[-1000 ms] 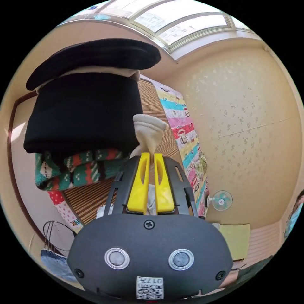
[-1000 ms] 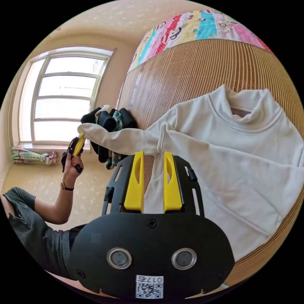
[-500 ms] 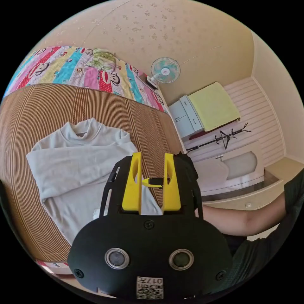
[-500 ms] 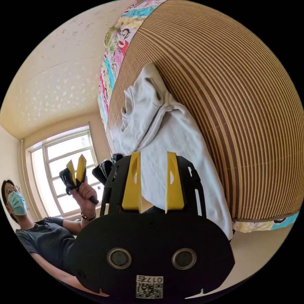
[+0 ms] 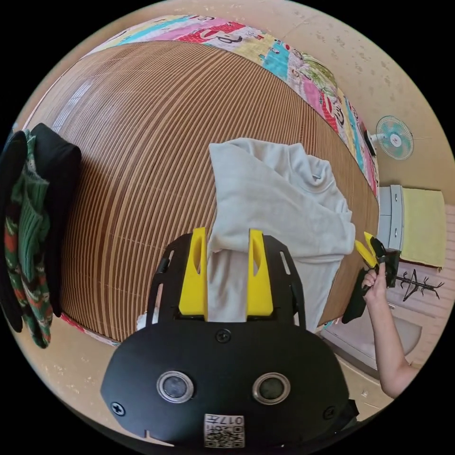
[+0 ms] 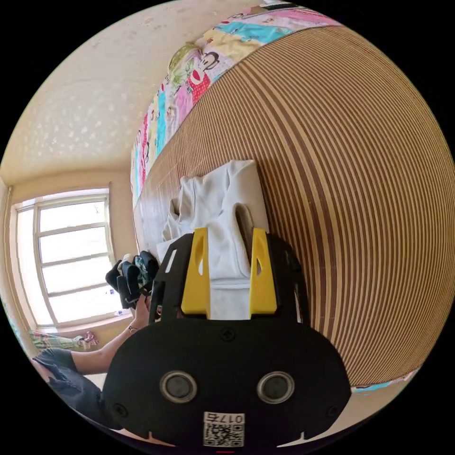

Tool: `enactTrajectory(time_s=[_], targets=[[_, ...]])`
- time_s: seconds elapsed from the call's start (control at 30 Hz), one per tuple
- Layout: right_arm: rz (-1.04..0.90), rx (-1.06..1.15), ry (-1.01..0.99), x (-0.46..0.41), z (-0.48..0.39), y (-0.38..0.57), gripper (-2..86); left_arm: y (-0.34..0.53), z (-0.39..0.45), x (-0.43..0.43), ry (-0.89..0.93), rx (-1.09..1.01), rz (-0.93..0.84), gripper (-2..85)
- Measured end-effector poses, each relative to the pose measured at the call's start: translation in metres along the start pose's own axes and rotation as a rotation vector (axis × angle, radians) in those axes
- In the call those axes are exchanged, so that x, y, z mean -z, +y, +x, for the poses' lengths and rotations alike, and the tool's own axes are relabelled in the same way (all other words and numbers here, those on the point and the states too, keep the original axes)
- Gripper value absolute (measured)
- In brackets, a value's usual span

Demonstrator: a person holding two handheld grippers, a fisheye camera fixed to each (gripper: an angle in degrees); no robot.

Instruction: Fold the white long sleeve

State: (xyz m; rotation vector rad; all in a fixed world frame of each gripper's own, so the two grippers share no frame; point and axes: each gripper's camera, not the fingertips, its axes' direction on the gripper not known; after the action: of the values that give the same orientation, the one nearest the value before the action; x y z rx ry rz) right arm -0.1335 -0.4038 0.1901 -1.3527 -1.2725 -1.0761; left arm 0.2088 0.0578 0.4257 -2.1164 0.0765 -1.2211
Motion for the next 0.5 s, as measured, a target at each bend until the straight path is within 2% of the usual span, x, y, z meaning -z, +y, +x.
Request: enactTrajectory(time_s=[0.07,0.17,0.3,0.4,0.5], targets=[[-0.03,0.093,0.069,-0.002,-0.02,-0.01,5.5,-0.009,-0.001,-0.014,0.005,-0.007,-0.056,12.6],[0.114,0.16,0.12,0.025,-0.042,-0.006,3.9,-0.016,-0.002,-0.016,0.025,-0.04,-0.058,11.1],[-0.02,0.115,0.231,0.005,-0.027,-0.006,5.9,-0.023,-0.003,-0.01,0.065,-0.041,-0.039,9.7],[0.044,0.115,0.131,0.023,-0.021,0.012,9.6,-0.026,-0.006,-0.003,0.092,-0.023,-0.028,10.0],[0.031,0.106,0.105,0.039,-0.006,0.045,12.1,-0.021,-0.015,0.007,0.136,-0.054,-0.031,10.9]])
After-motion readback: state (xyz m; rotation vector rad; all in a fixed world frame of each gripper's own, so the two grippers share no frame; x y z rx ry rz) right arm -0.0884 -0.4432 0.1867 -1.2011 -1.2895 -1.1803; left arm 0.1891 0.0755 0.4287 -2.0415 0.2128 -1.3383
